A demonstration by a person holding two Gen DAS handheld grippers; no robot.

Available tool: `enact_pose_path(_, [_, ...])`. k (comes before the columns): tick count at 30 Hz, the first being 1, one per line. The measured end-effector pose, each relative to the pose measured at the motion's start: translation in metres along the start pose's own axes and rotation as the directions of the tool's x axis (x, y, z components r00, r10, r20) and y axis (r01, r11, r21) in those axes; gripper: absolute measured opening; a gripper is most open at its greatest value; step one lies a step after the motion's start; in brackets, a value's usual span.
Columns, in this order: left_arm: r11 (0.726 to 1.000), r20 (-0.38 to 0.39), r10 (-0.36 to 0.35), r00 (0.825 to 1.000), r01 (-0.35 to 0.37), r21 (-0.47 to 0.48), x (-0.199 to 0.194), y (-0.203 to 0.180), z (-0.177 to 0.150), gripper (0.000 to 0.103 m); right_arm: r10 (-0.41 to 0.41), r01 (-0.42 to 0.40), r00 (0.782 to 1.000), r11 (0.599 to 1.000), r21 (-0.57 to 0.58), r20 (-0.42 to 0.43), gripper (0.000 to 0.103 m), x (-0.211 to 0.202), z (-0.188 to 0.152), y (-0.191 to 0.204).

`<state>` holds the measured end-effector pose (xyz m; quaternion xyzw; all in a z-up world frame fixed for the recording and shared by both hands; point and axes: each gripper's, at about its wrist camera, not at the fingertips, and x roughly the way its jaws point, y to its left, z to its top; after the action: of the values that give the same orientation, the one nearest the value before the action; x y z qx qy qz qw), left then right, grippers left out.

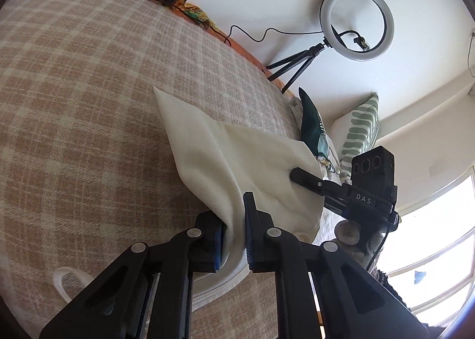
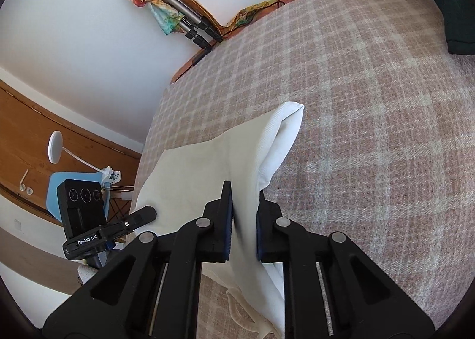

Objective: Fold small clothes
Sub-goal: 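Pinch the folded tank top with both grippers and lift it off the bed, then carry the tank top onto the clothes stack by the pillow and open both grippers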

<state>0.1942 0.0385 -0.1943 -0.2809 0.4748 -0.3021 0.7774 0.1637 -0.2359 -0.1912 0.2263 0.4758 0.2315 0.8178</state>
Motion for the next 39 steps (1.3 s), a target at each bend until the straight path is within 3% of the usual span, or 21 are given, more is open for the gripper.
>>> enact_pose_path(7, [0.996, -0.006, -0.030, 1.000, 0.031, 0.082, 0.013, -0.040, 0.009, 0.010, -0.067, 0.070, 0.996, 0.996, -0.056, 0.057, 0.013, -0.038, 0.007, 0.009])
enact_pose_path(15, [0.981, -0.032, -0.072, 0.997, 0.077, 0.179, 0.045, -0.097, 0.021, 0.010, -0.166, 0.179, 0.976, 0.980, -0.084, 0.138, 0.013, -0.098, 0.017, 0.002])
enact_pose_path(28, [0.946, -0.057, -0.093, 0.994, 0.106, 0.305, 0.105, -0.180, 0.037, 0.010, -0.306, 0.347, 0.919, 0.927, -0.143, 0.250, 0.013, -0.172, 0.041, -0.023])
enact_pose_path(39, [0.911, -0.040, -0.087, 0.995, 0.096, 0.400, 0.193, -0.254, 0.088, 0.010, -0.353, 0.416, 0.870, 0.900, -0.130, 0.343, 0.013, -0.223, 0.111, -0.087])
